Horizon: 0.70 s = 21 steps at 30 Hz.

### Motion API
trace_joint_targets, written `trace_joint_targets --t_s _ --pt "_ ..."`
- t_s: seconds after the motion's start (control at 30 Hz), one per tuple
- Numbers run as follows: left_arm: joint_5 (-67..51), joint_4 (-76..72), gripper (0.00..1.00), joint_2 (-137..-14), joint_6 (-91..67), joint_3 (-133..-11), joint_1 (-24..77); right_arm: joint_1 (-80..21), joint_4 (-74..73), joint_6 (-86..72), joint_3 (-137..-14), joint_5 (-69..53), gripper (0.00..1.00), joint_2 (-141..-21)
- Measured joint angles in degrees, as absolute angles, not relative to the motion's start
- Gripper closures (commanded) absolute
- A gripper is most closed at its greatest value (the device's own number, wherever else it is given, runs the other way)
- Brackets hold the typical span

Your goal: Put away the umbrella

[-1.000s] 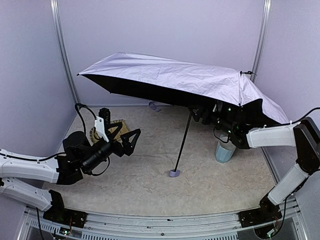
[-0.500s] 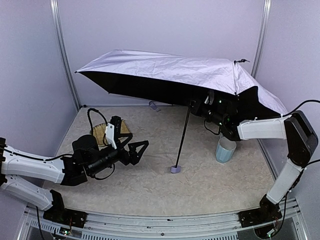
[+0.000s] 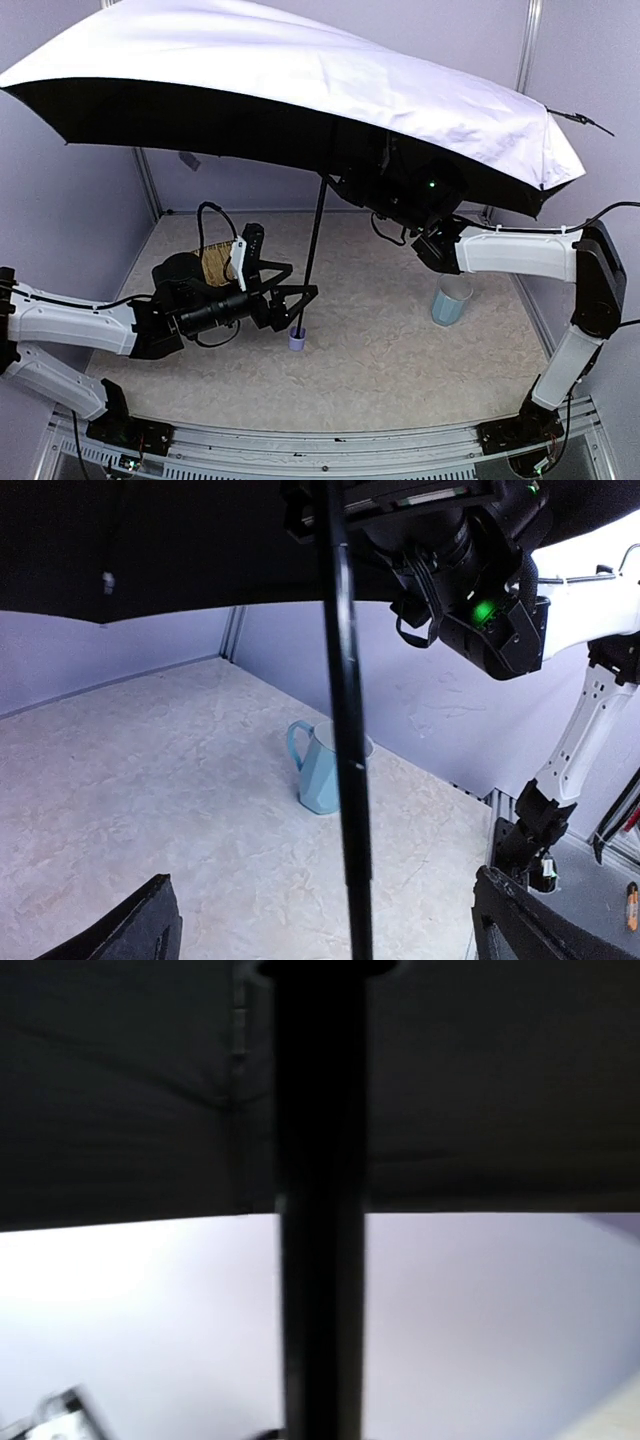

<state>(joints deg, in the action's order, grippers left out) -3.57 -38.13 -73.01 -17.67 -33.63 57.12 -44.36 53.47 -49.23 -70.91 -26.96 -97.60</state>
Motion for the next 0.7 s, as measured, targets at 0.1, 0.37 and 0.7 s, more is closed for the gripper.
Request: trace_joint_targets --t_s 0.1,0.37,0.7 --pt "-7.5 -38.4 0.06 -73.3 -19.4 -34.2 55.6 -45.5 55.5 -50.5 -72.4 -30.2 1.0 -98.3" --pt "-14.3 -41.4 0.22 -72.7 -22.7 -33.1 54.4 -46.3 55.4 -50.3 -74.1 -35.4 1.0 -99.0" --pt "-14.9 -45.9 0.37 -71.6 -23.2 -30.8 54.4 -46.9 55.6 -50.2 -76.4 -37.2 1.0 -100.3"
